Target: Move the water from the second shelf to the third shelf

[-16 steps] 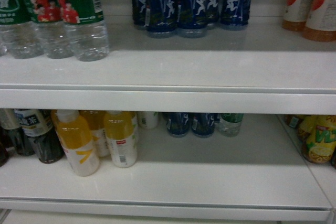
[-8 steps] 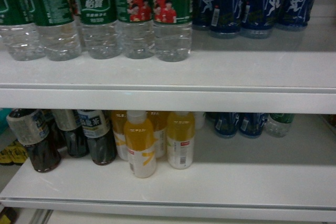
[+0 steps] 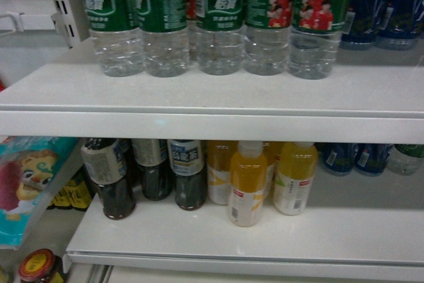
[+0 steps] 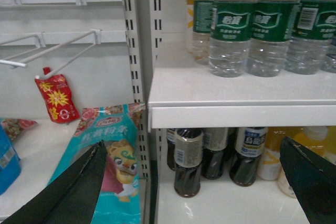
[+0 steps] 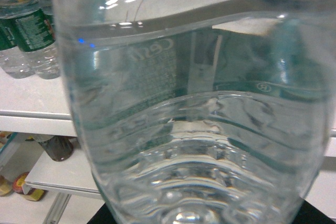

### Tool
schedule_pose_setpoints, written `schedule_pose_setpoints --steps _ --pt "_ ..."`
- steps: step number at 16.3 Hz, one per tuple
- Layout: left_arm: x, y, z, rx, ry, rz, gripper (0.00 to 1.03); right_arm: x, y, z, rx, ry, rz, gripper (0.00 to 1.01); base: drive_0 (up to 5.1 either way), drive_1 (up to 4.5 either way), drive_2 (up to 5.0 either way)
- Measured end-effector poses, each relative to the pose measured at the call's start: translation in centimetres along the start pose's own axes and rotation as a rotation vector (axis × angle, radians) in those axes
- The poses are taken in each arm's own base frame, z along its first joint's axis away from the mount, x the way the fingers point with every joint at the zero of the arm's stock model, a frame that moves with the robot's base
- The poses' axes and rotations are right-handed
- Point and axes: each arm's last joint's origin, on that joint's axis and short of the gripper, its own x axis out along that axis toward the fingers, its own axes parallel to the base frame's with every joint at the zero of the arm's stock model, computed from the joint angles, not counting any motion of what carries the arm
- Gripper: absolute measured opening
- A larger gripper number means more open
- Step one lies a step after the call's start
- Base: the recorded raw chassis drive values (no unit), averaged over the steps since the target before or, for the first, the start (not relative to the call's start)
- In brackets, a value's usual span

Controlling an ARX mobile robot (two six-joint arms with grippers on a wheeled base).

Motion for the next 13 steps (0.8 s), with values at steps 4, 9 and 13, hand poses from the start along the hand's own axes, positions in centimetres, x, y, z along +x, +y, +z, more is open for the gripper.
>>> schedule_pose_setpoints --steps 4,9,13 --pt "0.0 0.0 -0.01 0.0 0.001 0.0 0.98 0.0 0.0 0.0 0.0 0.0 0.0 0.39 -5.0 2.44 2.4" --pt "0.0 0.0 0.0 0.0 0.0 0.0 0.98 -0.01 0.01 0.0 0.0 0.0 0.002 0.39 -4.9 2.46 2.5" --pt "0.0 0.01 -0.01 0.0 0.001 0.003 0.98 0.01 0.05 0.01 0.0 0.0 0.012 0.39 -2.3 1.09 1.1"
